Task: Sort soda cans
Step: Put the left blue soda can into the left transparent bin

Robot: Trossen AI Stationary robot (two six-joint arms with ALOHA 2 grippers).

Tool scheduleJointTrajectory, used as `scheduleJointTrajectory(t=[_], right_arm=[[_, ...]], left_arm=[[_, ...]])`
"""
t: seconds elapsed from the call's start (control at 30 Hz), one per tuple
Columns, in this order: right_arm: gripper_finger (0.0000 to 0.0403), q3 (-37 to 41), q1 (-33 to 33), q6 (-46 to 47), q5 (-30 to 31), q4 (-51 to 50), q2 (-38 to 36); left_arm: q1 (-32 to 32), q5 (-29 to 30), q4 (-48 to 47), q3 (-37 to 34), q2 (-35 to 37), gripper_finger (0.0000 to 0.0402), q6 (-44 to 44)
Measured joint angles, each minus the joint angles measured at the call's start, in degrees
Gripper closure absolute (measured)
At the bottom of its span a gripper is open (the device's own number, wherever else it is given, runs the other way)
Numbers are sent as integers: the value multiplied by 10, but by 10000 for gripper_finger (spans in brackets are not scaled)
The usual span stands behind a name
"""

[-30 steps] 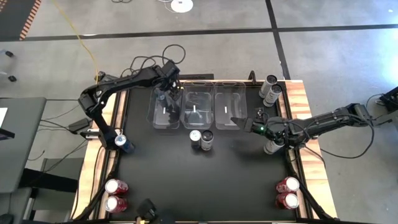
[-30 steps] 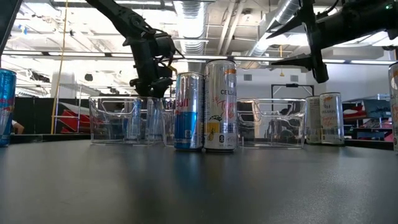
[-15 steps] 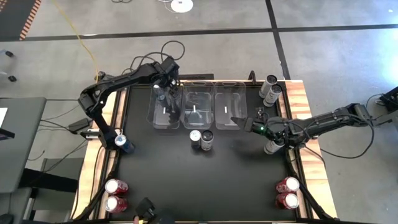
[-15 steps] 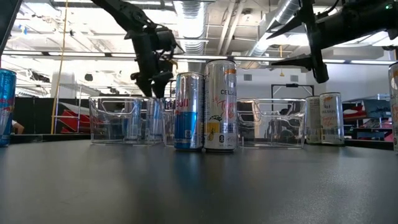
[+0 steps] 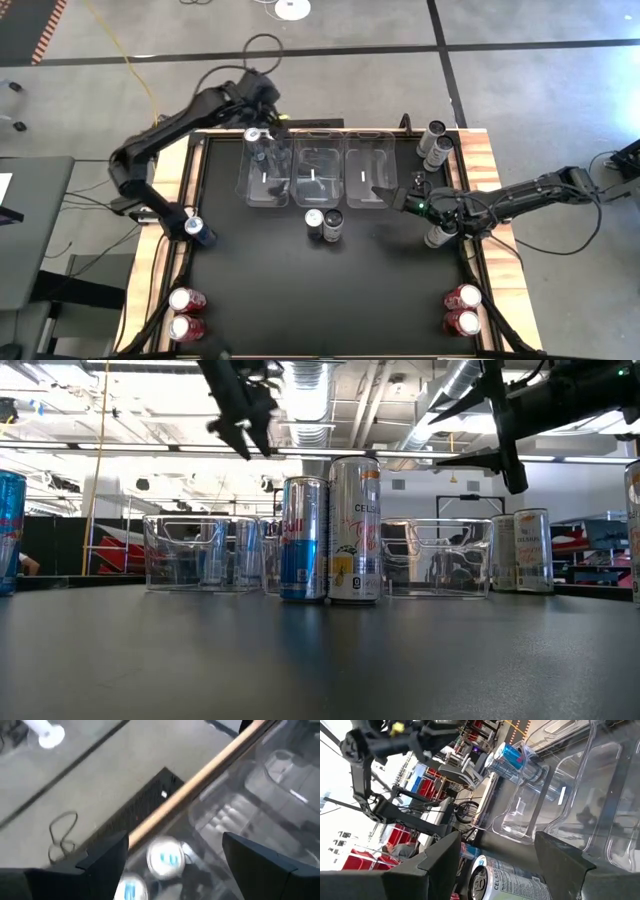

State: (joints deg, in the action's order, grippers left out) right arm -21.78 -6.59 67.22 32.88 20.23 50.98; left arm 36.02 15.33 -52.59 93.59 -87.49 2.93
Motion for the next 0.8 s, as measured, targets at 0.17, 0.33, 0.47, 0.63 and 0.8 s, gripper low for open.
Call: scheduleJointTrajectory(t=[0.17, 0.33, 0.47, 0.63, 0.8], right_arm=[[133, 0, 0, -14, -1, 2, 0], [133, 0, 0, -45, -36, 6, 0], [133, 0, 0, -48, -60, 3, 0], [133, 0, 0, -56, -63, 3, 0], [133, 0, 6, -56, -63, 4, 0]], left_arm=[[-32, 3, -126, -1, 56, 83, 52], [-98, -10, -269, -1, 99, 83, 66], [-147, -49, -376, -1, 128, 83, 125], [-200, -70, -372, -1, 167, 83, 226], [-233, -48, -373, -1, 193, 83, 276]])
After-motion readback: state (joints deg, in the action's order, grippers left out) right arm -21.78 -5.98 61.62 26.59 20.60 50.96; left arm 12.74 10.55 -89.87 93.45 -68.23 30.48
